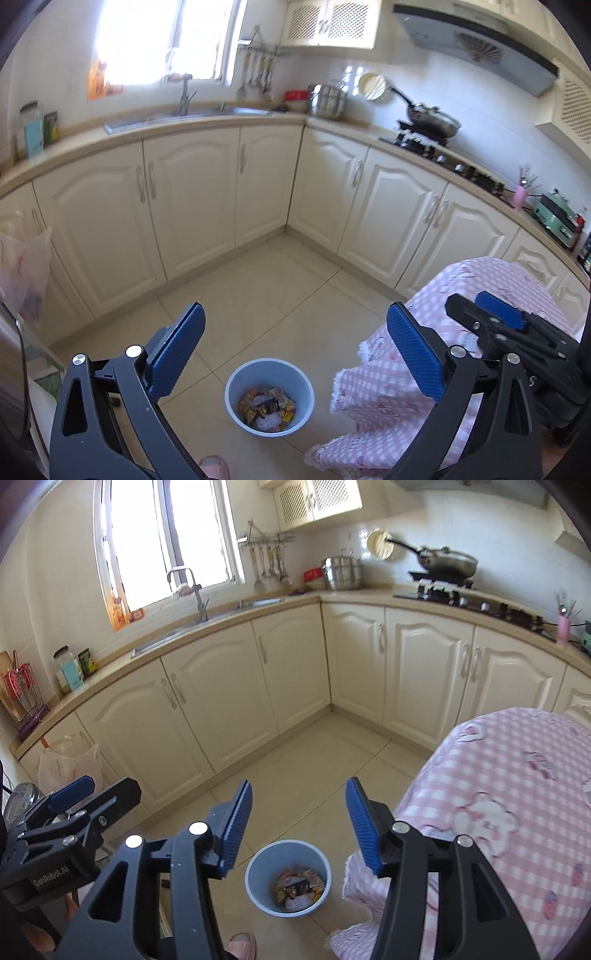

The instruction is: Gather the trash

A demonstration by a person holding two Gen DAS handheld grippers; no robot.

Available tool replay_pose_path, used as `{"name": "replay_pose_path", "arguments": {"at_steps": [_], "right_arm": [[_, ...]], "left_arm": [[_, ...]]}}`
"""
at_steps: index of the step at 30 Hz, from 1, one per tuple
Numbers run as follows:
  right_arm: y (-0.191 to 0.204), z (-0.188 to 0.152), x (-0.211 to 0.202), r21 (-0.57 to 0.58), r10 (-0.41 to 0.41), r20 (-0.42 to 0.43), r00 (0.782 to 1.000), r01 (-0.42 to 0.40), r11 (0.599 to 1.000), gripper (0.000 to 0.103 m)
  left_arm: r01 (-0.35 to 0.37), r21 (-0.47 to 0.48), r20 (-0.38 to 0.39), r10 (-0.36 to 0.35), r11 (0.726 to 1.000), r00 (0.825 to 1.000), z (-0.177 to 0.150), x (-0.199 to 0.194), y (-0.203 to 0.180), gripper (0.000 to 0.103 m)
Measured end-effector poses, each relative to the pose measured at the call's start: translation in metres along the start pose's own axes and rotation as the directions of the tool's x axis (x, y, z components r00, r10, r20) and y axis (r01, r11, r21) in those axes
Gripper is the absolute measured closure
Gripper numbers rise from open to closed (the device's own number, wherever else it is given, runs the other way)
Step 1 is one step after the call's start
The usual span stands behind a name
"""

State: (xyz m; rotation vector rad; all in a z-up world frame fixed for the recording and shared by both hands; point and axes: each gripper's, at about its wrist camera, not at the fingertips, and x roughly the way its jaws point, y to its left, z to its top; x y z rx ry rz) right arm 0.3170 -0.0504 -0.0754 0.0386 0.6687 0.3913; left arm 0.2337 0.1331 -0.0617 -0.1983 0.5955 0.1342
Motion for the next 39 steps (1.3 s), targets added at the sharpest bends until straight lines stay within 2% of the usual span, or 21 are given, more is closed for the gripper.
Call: {"name": "replay_pose_path", "arguments": {"at_steps": [8, 11, 16, 30, 39], "right_arm": [[-0.016, -0.02, -0.102, 0.003, -0.075, 0.133, 0.988, 0.075, 0.997, 0.042], [-0.02, -0.031, -0.136, 0.003, -0.115, 0.181, 0.977, 0.117, 0.993, 0.039], [-0.024, -0.05, -0.183, 0.02, -0.139, 0.249, 0.958, 0.139, 0.99, 0.037], [-0.034, -0.098, -0.278, 0.064, -0.206, 0.391, 0.897, 0.197, 0.978, 0.029], [-0.036, -0.116, -0.315, 0.079, -0.232, 0.441, 0.867, 0.22, 0.972, 0.026]], "left_arm": [[0.065, 0.069, 0.099, -0.072, 0.995, 0.992, -0.013, -0.071, -0.037, 0.008], [0.082, 0.094, 0.128, -0.094, 0.992, 0.987, -0.022, -0.092, -0.048, 0.008], [0.111, 0.138, 0.168, -0.134, 0.984, 0.977, -0.037, -0.125, -0.067, 0.008], [0.128, 0.228, 0.286, -0.193, 0.965, 0.939, -0.069, -0.201, -0.107, 0.008], [0.119, 0.256, 0.338, -0.204, 0.959, 0.919, -0.089, -0.236, -0.125, 0.008]]}}
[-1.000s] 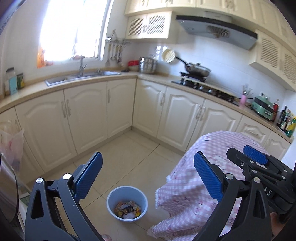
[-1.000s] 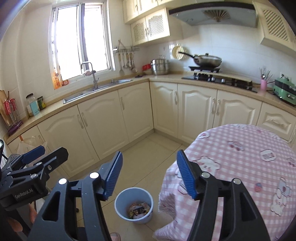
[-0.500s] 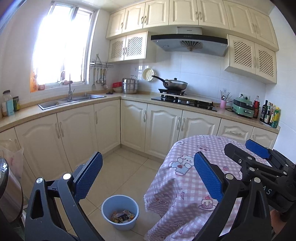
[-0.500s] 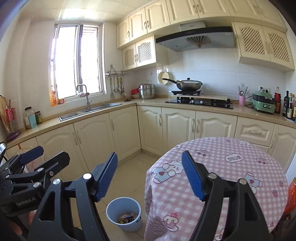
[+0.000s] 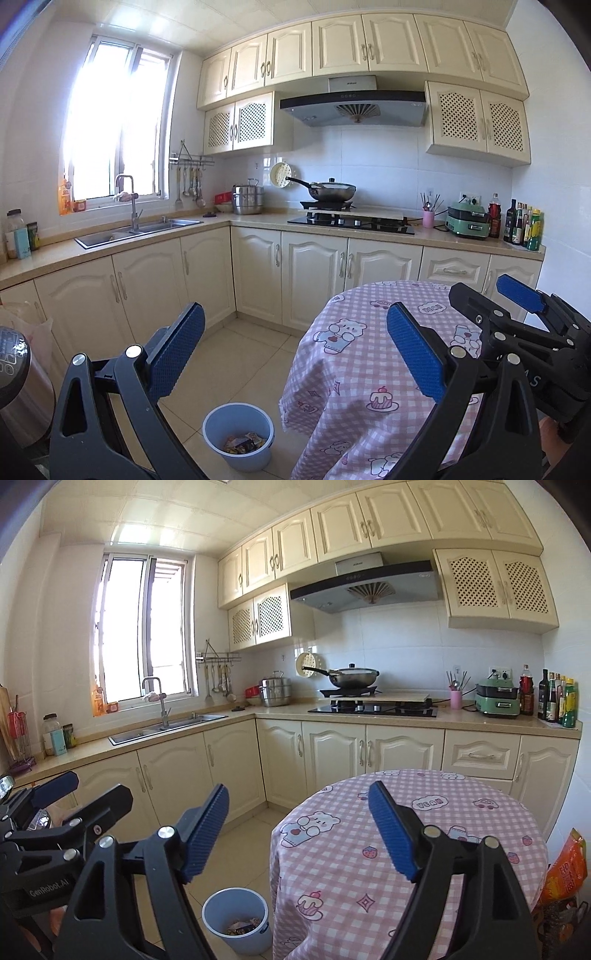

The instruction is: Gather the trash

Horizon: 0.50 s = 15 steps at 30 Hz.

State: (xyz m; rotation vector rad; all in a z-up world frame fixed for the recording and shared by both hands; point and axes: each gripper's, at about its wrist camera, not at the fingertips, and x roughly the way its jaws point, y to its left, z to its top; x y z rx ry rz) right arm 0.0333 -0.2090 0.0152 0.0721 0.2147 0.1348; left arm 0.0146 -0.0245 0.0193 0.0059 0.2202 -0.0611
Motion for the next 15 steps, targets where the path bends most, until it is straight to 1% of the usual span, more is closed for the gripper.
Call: {"name": "replay_pose_path", "arguments": {"at_steps": [6, 11, 15], "right_arm": [[-0.003, -0.001, -0.023, 0.005, -0.02, 0.042, 0.999, 0.019, 1.0, 0.025], [-0.006, -0.001, -0.033, 0.001, -0.027, 0.064, 0.998, 0.027, 1.0, 0.024], [-0.007, -0.002, -0.035, 0.001, -0.031, 0.073, 0.997, 0.031, 1.0, 0.024]], "left_arm": [[-0.012, 0.01, 0.043, 0.011, 1.0, 0.999, 0.002, -0.017, -0.009, 0.008], [-0.005, 0.021, 0.061, 0.004, 1.0, 0.998, 0.001, -0.022, -0.012, 0.008], [-0.005, 0.027, 0.062, 0.004, 1.0, 0.998, 0.0, -0.022, -0.014, 0.008]]}}
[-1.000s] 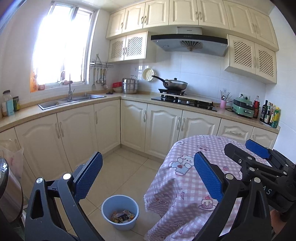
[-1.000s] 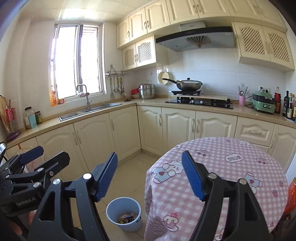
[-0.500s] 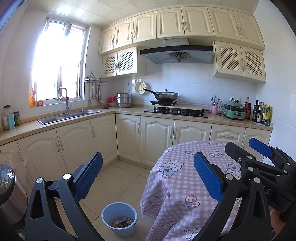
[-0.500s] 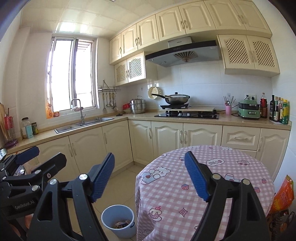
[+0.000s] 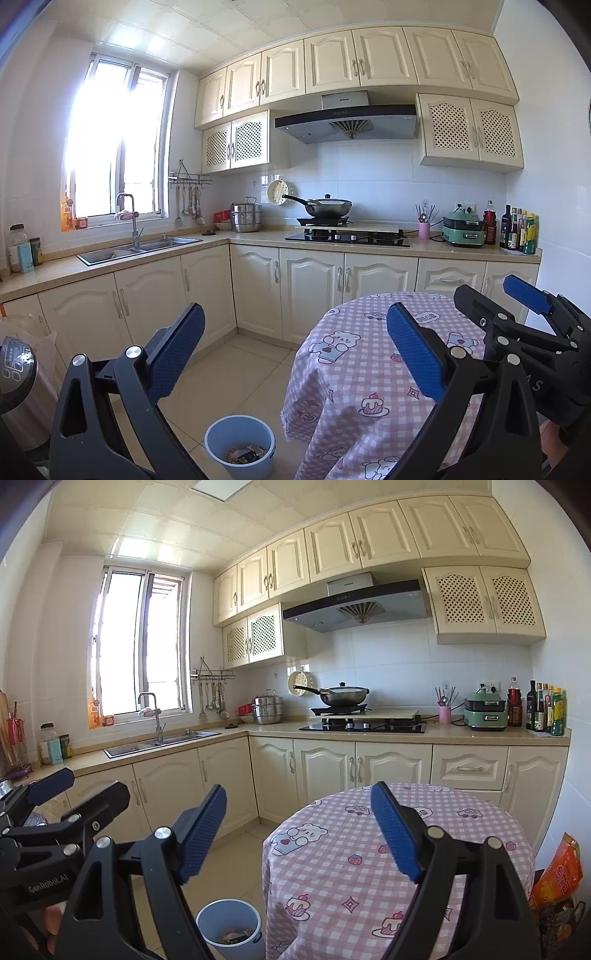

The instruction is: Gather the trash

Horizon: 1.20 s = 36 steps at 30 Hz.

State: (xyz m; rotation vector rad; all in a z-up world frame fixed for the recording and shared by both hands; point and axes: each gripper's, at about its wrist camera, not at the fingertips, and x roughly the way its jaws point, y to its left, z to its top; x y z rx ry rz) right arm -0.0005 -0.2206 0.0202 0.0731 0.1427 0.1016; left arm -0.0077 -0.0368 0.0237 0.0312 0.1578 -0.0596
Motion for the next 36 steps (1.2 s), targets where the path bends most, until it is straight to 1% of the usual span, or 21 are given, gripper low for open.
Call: {"name": "replay_pose_path", "arguments": {"at_steps": [18, 36], "right_arm": [[-0.0017, -0.0028, -0.0006, 0.001, 0.002, 0.003, 1.0, -0.002, 1.0, 0.023], [0.0003, -0.0008, 0.0052, -0.007, 0.01, -0.006, 1.0, -0.01, 1.0, 0.023]], "left_arm": [[-0.005, -0.003, 0.019, 0.005, 1.0, 1.0, 0.0002, -0.0077, -0.0001, 0.008], [-0.008, -0.005, 0.014, 0.008, 1.0, 1.0, 0.0004, -0.0067, 0.0031, 0.008]]}}
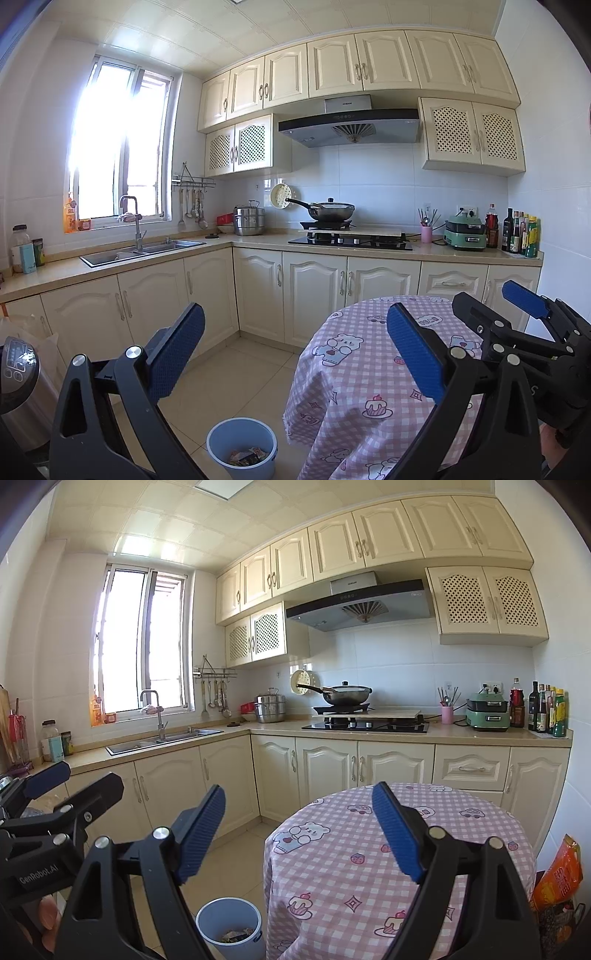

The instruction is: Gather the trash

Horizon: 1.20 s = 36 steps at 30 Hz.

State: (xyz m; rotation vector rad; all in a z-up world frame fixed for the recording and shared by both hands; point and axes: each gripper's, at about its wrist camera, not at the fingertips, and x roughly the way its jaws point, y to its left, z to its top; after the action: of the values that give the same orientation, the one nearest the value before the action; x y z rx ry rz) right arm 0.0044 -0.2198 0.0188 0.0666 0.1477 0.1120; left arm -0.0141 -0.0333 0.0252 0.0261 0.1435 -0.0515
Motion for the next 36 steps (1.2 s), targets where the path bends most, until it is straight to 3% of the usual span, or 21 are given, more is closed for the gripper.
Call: {"name": "replay_pose_path", "arguments": {"at_steps": [36], "right_arm": [[-0.0035, -0.0033, 0.0036, -0.001, 0.008, -0.009, 1.0, -0.008, 1.0, 0.023]], "left_arm": [[-0.007, 0.005, -0.019, 0.007, 1.0, 1.0, -0.0018, 0.0032, 0.0022, 0.008]]}}
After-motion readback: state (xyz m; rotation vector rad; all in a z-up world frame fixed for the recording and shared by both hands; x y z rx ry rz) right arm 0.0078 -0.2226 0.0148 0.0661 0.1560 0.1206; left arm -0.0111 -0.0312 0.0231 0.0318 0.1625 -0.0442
